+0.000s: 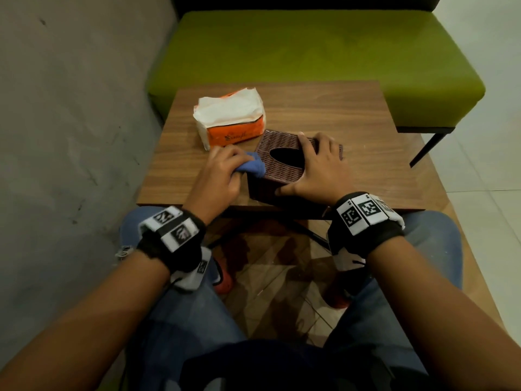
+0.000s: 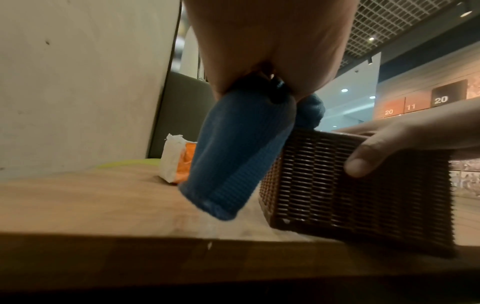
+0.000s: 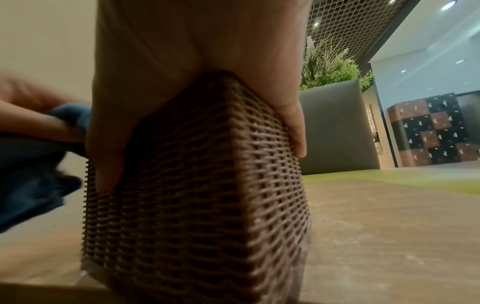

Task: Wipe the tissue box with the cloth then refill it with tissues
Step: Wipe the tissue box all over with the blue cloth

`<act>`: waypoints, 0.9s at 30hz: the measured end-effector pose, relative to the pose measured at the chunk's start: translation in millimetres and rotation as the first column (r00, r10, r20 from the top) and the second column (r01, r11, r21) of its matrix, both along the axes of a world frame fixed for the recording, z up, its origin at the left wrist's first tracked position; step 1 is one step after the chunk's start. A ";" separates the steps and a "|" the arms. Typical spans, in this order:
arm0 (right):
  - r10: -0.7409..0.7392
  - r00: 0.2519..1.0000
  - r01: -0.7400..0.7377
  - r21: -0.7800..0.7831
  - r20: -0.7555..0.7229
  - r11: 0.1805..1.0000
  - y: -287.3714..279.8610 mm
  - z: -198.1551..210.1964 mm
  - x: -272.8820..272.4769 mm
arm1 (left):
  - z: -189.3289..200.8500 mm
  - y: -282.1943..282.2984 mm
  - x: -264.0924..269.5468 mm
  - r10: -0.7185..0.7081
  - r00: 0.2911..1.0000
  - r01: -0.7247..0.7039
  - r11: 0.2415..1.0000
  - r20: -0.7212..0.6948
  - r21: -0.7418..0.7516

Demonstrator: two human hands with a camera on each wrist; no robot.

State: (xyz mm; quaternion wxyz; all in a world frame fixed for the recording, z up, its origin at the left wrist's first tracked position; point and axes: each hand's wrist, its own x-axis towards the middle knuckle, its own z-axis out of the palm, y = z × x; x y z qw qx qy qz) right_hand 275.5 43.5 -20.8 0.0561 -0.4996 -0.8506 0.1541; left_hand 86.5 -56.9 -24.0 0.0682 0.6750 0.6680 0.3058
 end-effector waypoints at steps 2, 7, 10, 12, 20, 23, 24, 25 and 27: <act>-0.004 1.000 0.003 -0.011 -0.010 1.000 0.1 -0.2 0.4 | 4.1 15.9 0.4 0.015 1.000 -0.015 1.000 0.002 0.004; -0.017 1.000 0.017 0.000 -0.025 1.000 1.7 0.1 1.0 | -2.0 -9.1 3.2 0.036 0.998 -0.035 0.999 0.046 -0.009; -0.013 1.000 0.014 0.017 -0.021 1.000 0.1 -0.1 0.8 | 2.8 -12.1 9.8 0.079 0.996 -0.080 0.997 0.051 0.010; -0.021 0.999 0.021 0.013 -0.028 1.000 -1.2 0.1 0.3 | 9.1 -3.0 25.1 0.067 0.998 -0.067 0.998 -0.011 0.002; -0.008 0.999 0.007 -0.006 -0.044 1.000 -1.7 1.9 3.8 | 14.6 -5.2 27.8 -0.109 0.985 0.104 0.994 -0.130 -0.046; -0.003 1.000 0.003 0.012 -0.027 1.000 -1.5 3.7 2.4 | 12.1 -6.5 14.7 -0.066 0.987 0.063 0.998 -0.145 -0.029; 0.001 1.000 0.000 0.019 -0.029 1.000 -1.0 4.3 1.9 | 11.2 -5.3 22.4 -0.080 0.989 0.076 0.996 -0.122 -0.036; 0.007 1.000 -0.007 0.017 -0.030 1.000 -0.7 5.1 2.1 | 9.5 -4.1 31.8 -0.096 0.991 0.093 0.995 -0.089 -0.038; 0.027 0.999 -0.027 0.000 -0.023 1.000 0.1 6.3 3.6 | 6.6 0.5 39.8 -0.115 0.992 0.114 0.993 -0.047 -0.020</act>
